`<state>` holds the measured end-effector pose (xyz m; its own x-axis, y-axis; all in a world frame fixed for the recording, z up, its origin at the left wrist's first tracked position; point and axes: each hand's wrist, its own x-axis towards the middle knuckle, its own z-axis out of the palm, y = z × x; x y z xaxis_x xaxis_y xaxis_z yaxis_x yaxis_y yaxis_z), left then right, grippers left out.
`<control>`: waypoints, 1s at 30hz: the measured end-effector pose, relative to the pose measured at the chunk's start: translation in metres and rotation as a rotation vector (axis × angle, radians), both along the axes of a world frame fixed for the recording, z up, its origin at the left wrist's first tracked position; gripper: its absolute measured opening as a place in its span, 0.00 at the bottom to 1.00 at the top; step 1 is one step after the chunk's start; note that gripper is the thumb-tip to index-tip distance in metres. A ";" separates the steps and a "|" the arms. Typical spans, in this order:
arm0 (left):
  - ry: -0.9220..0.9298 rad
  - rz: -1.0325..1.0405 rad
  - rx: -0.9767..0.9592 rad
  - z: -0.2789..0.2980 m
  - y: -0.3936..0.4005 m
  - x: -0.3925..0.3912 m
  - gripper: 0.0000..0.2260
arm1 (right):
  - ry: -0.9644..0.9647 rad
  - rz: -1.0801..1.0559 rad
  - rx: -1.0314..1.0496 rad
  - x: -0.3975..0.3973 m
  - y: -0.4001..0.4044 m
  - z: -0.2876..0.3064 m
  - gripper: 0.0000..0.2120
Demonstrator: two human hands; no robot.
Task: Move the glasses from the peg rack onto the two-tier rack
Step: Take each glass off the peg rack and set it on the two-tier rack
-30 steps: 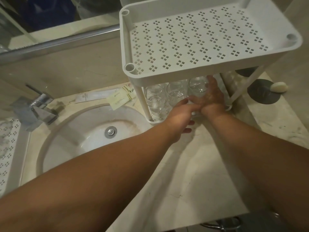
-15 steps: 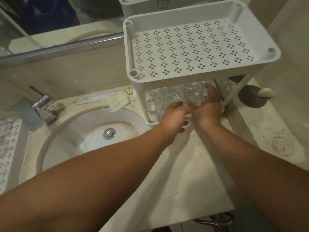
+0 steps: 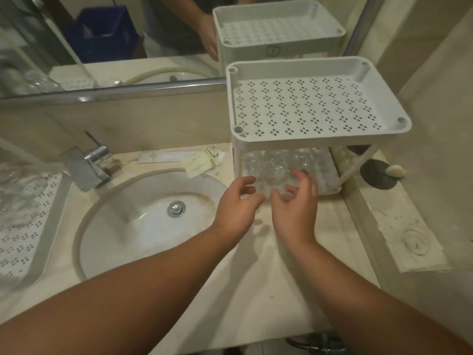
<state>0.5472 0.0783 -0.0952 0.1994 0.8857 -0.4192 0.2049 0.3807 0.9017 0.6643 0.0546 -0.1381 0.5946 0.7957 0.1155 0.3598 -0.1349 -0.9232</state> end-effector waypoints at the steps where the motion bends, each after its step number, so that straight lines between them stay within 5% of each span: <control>1: -0.005 0.020 0.008 0.001 -0.001 -0.011 0.22 | 0.009 0.014 0.011 -0.010 -0.002 0.002 0.23; 17: 0.013 0.207 0.141 0.050 -0.026 -0.216 0.26 | -0.112 0.432 0.026 -0.212 -0.021 0.040 0.23; 25: -0.014 0.202 0.236 0.089 -0.032 -0.303 0.38 | -0.199 0.587 -0.073 -0.300 -0.010 0.060 0.42; 30: -0.060 0.253 0.276 0.106 -0.032 -0.350 0.24 | -0.198 0.652 -0.033 -0.348 0.002 0.069 0.41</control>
